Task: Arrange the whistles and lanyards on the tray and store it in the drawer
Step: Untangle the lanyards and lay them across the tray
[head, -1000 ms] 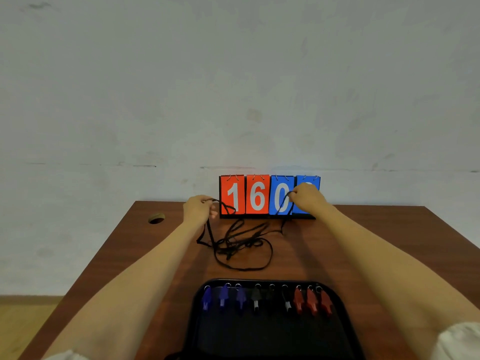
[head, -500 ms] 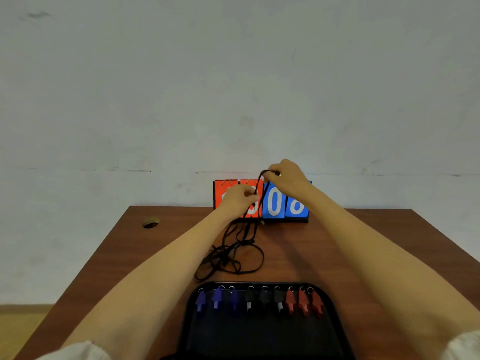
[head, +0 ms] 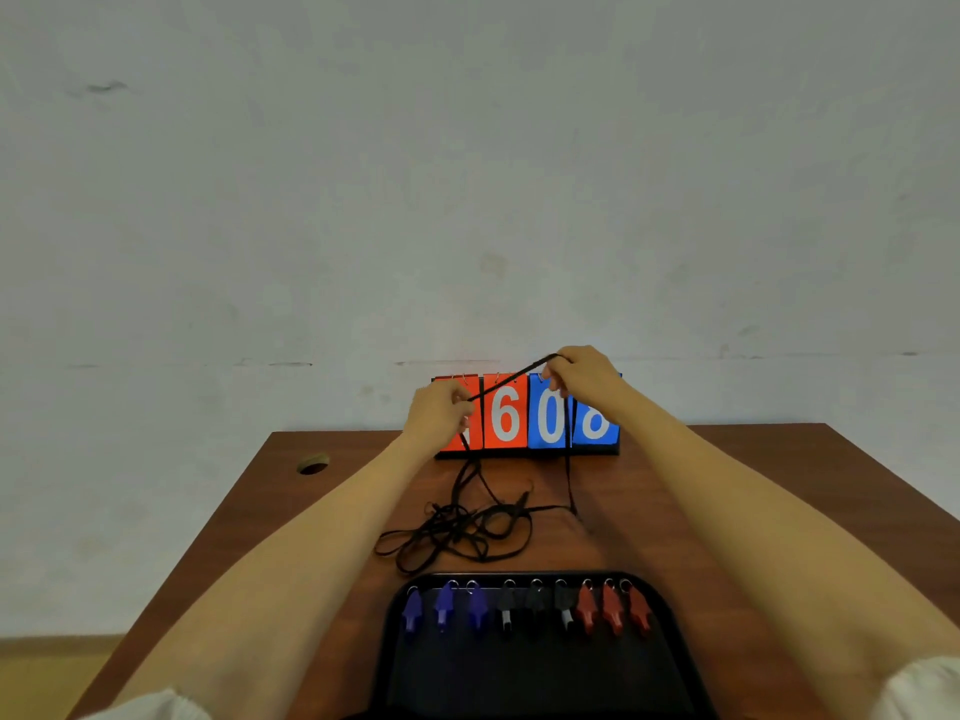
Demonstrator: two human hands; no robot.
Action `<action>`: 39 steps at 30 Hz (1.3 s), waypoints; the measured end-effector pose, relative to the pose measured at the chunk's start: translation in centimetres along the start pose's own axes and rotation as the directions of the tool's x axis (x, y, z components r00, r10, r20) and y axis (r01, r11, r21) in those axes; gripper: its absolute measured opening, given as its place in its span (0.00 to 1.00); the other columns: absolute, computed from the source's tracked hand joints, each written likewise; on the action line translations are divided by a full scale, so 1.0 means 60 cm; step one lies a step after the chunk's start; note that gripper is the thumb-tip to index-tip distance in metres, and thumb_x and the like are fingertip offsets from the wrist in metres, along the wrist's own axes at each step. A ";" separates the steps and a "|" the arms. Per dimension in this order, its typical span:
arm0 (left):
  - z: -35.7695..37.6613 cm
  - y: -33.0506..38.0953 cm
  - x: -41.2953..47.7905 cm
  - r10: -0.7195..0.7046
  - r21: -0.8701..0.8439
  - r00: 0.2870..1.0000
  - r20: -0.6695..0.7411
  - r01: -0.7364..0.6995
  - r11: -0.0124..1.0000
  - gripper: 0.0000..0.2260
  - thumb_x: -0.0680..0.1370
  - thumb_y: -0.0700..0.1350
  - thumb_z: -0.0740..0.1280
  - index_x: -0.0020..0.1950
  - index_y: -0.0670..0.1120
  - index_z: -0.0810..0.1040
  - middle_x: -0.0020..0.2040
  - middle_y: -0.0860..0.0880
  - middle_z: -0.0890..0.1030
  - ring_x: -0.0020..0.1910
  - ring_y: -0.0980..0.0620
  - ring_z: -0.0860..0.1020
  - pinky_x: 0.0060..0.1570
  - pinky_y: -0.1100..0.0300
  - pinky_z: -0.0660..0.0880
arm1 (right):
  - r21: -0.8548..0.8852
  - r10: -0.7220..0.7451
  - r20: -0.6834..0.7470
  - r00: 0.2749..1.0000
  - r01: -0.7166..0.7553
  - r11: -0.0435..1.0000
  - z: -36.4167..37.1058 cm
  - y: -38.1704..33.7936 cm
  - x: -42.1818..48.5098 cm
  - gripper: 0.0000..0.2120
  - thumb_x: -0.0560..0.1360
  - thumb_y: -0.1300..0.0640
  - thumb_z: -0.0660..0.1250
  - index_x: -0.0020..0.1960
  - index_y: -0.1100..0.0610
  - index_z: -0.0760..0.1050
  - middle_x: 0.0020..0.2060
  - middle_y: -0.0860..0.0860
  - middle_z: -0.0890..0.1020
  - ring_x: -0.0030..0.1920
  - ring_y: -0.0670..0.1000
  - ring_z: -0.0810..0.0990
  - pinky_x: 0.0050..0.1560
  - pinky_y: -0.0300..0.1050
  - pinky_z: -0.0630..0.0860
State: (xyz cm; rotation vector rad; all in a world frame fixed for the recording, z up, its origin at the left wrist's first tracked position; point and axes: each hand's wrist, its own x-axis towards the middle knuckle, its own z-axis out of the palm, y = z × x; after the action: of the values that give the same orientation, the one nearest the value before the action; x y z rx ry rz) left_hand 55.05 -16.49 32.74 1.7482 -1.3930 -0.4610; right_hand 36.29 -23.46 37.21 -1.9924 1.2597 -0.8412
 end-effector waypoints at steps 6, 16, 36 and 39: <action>-0.006 -0.012 0.003 -0.067 -0.155 0.992 -0.109 0.050 0.987 0.06 0.78 0.39 0.63 0.48 0.39 0.78 0.38 0.44 0.80 0.32 0.53 0.77 0.36 0.62 0.79 | -0.097 0.023 0.015 1.000 -0.022 0.995 -0.003 0.008 0.006 0.13 0.80 0.59 0.57 0.49 0.63 0.79 0.33 0.51 0.77 0.33 0.49 0.73 0.30 0.36 0.68; -0.038 0.005 0.017 -0.236 -0.525 0.863 -0.446 -0.039 0.850 0.06 0.81 0.40 0.56 0.49 0.41 0.72 0.38 0.48 0.75 0.35 0.53 0.75 0.39 0.65 0.74 | -0.449 0.099 -0.016 0.995 -0.096 0.888 -0.024 0.058 0.011 0.12 0.80 0.59 0.57 0.47 0.66 0.74 0.42 0.58 0.77 0.33 0.53 0.71 0.32 0.44 0.67; 0.139 -0.109 -0.026 -0.406 -0.206 0.911 0.073 0.412 0.888 0.24 0.77 0.43 0.67 0.68 0.40 0.61 0.69 0.40 0.61 0.57 0.42 0.76 0.52 0.56 0.76 | 0.138 0.290 0.117 0.950 -0.304 0.942 0.045 0.057 0.019 0.12 0.81 0.60 0.51 0.47 0.65 0.71 0.32 0.58 0.77 0.30 0.53 0.78 0.37 0.46 0.80; 0.155 -0.117 -0.020 -0.347 -0.112 0.936 -0.058 0.340 0.934 0.15 0.78 0.43 0.65 0.60 0.38 0.66 0.64 0.40 0.65 0.50 0.46 0.73 0.49 0.58 0.69 | 0.417 0.419 0.089 0.904 -0.416 0.808 0.047 0.074 0.036 0.12 0.82 0.61 0.51 0.46 0.64 0.70 0.33 0.58 0.77 0.33 0.55 0.79 0.44 0.48 0.80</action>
State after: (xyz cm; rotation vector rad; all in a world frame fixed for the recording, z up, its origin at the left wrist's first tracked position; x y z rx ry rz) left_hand 52.36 -18.64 21.57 1.9114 -0.9922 -0.6339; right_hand 36.89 -26.53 32.46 -1.2973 1.3159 -0.8155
